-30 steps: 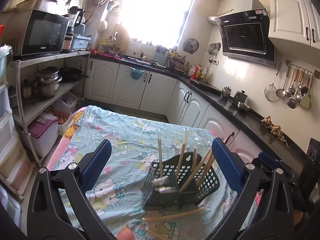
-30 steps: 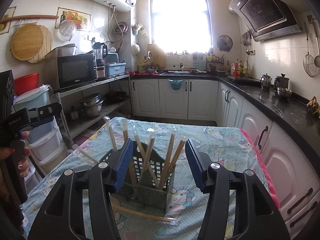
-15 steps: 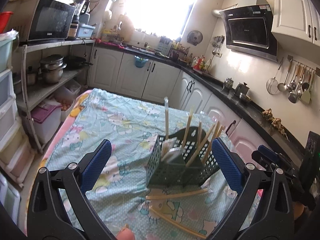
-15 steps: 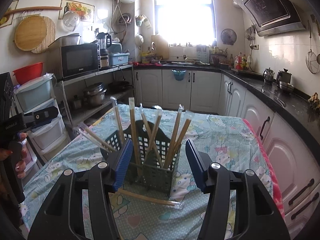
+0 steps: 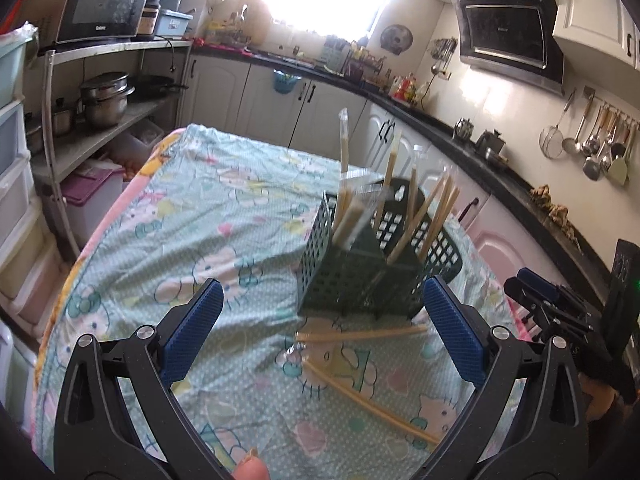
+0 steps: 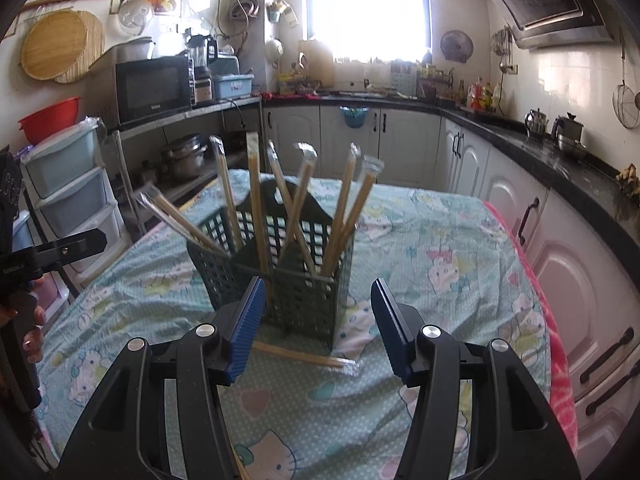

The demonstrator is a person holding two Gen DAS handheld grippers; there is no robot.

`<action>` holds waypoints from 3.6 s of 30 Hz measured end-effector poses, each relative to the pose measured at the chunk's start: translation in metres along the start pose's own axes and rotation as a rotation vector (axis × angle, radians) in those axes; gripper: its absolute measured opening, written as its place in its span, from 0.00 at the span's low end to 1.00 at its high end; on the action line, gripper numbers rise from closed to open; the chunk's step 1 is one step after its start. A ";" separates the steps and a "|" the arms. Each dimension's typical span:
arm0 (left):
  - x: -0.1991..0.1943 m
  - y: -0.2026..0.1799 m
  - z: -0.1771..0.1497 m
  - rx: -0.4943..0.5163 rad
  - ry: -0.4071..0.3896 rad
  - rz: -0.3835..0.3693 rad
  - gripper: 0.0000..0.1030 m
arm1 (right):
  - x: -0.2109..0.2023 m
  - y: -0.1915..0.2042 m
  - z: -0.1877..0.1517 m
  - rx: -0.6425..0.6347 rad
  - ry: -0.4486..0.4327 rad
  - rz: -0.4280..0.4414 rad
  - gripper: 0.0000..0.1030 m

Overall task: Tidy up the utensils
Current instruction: 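Withdraw both open tools from the basket toward the chopsticks on the cloth, then close the right tool on a wrapped wooden chopstick beside the basket, then lift the held chopstick with the right tool up over the basket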

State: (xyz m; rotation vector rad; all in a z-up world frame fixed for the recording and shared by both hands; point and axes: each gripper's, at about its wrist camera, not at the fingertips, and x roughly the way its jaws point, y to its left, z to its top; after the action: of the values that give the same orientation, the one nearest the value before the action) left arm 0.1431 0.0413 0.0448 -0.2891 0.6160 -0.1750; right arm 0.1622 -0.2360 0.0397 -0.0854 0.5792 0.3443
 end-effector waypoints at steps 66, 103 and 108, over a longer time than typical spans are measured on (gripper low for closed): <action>0.127 0.002 -0.068 -0.001 0.319 0.109 0.44 | 0.128 -0.040 -0.075 0.147 0.339 0.034 0.18; 0.068 0.000 -0.035 0.001 0.197 -0.009 0.00 | 0.023 -0.022 -0.024 0.063 0.082 0.073 0.02; 0.044 -0.021 -0.021 0.050 0.137 -0.045 0.00 | 0.006 -0.008 -0.013 -0.001 0.041 0.076 0.02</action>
State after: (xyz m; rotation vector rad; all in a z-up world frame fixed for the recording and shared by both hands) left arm 0.1646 0.0056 0.0112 -0.2444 0.7402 -0.2543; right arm 0.1627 -0.2441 0.0259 -0.0719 0.6243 0.4178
